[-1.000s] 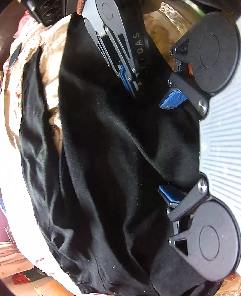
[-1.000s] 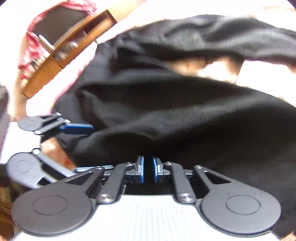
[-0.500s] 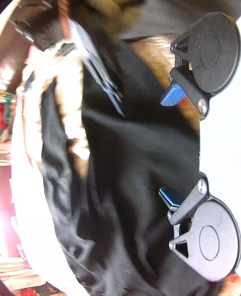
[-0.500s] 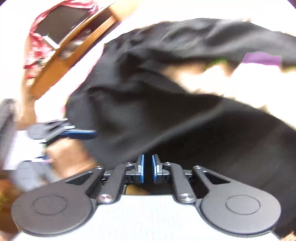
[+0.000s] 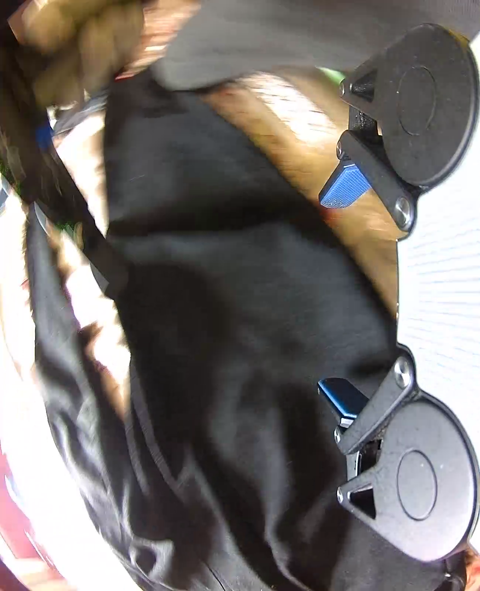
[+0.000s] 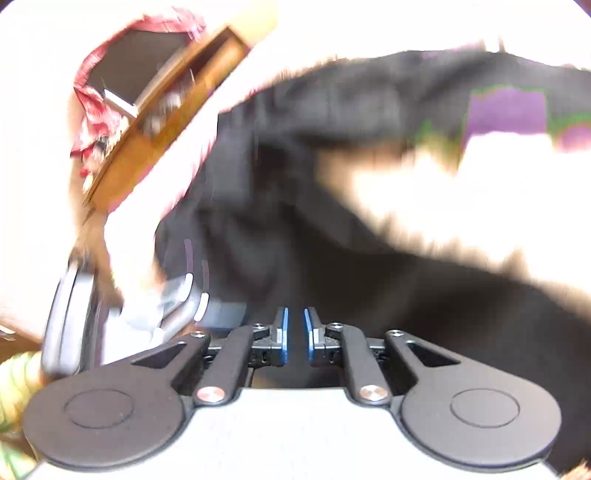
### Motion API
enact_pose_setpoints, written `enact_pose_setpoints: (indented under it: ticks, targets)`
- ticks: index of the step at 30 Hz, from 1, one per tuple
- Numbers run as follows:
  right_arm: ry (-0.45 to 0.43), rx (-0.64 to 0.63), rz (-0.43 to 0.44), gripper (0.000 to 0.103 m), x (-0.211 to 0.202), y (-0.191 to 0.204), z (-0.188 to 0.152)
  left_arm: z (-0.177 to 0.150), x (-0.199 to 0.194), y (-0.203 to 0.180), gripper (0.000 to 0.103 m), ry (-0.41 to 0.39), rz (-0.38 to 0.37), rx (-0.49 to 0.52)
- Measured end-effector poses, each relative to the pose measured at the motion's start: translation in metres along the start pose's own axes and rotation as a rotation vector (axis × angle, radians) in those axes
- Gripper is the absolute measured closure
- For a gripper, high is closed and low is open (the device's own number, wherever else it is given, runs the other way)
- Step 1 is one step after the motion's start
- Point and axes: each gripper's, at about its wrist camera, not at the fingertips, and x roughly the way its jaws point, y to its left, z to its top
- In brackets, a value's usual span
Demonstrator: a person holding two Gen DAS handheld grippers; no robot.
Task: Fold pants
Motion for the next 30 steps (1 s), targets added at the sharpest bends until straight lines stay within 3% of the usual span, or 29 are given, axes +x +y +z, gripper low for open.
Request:
enact_pose_setpoints:
  ticks: [2,3,5,10,13,18,23,30]
  targets:
    - [0.027,-0.094,-0.076,0.090,0.034,-0.001,0.023,0.006,-0.003,0.001,0.000,-0.062,0.002,-0.020]
    - [0.084,-0.105,-0.091,0.090,0.046,-0.010,0.028,0.009,-0.002,0.001,0.000,-0.085,0.003,-0.025]
    - [0.181,-0.117,-0.075,0.090,0.067,-0.012,0.027,0.007,0.007,0.002,0.000,-0.090,-0.016,-0.030]
    - [0.254,-0.203,-0.033,0.089,0.085,0.009,0.023,-0.001,0.026,-0.003,0.000,-0.067,-0.062,-0.012]
    - [0.259,-0.238,-0.083,0.091,0.100,0.010,0.018,-0.004,0.030,-0.011,0.000,-0.063,-0.070,0.003]
    - [0.242,-0.185,-0.010,0.082,0.090,0.010,0.020,-0.003,0.031,-0.013,0.000,-0.072,-0.080,-0.015]
    - [0.235,-0.254,-0.062,0.081,0.097,0.022,0.019,-0.008,0.035,-0.029,0.000,-0.064,-0.050,0.034]
    - [0.231,-0.242,-0.062,0.078,0.095,0.024,0.012,-0.016,0.037,-0.026,0.000,-0.068,-0.054,0.029]
